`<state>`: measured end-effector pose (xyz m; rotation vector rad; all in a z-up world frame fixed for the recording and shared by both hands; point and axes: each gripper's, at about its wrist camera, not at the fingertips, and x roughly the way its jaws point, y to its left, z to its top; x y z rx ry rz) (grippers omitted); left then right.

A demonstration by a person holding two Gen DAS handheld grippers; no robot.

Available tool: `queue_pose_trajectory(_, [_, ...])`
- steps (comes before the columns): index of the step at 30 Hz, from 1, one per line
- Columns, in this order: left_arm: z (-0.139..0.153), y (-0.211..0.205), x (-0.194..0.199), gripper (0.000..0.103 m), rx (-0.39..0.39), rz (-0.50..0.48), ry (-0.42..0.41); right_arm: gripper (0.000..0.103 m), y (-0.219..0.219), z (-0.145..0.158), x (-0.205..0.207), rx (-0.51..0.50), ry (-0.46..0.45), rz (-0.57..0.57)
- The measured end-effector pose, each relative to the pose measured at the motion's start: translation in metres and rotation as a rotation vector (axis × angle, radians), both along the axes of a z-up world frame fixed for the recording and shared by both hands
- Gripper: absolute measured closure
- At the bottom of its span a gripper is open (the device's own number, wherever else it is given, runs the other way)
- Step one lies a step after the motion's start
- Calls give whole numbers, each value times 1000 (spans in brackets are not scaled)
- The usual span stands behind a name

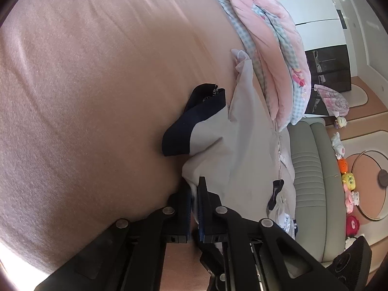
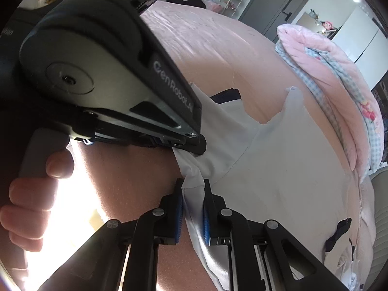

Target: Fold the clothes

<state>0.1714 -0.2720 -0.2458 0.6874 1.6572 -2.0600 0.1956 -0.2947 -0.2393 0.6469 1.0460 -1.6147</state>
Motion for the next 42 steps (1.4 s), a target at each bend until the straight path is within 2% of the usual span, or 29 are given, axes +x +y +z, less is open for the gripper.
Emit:
queue_pose_trajectory(8, [20, 1, -11, 99, -124, -49, -102, 93, -4, 7, -19, -16, -108, -39])
queue_pose_trajectory(15, [53, 24, -35, 100, -401, -156, -267, 93, -3, 11, -34, -37, -184, -65])
queue_pose_trajectory(18, [60, 31, -40, 100, -475, -179, -317, 93, -2, 12, -40, -47, -217, -77])
queue_pose_trajectory(23, [63, 32, -39, 100, -483, -173, -307, 91, 0, 16, -52, -59, -295, -87])
queue_pose_trajectory(24, [64, 31, -38, 100, -481, -169, -302, 88, 1, 18, -54, -59, -312, -88])
queue_pose_trajectory(26, [67, 32, -41, 100, -496, -167, -311, 72, 6, 23, -61, -74, -360, -93])
queue_pose_trajectory(27, [68, 32, -43, 100, -503, -170, -316, 57, 9, 26, -66, -84, -385, -96])
queue_pose_trajectory(28, [68, 33, -45, 100, -509, -174, -320, 46, 12, 29, -71, -95, -410, -99])
queue_pose_trajectory(30, [70, 35, -51, 100, -526, -179, -332, 39, 20, 37, -85, -121, -450, -111])
queue_pose_trajectory(32, [70, 36, -54, 100, -533, -181, -337, 39, 24, 43, -102, -142, -463, -145])
queue_pose_trajectory(37, [67, 36, -57, 100, -522, -176, -332, 39, 25, 55, -140, -162, -428, -262])
queue_pose_trajectory(42, [70, 40, -58, 100, -543, -177, -335, 39, 26, 59, -157, -158, -406, -303])
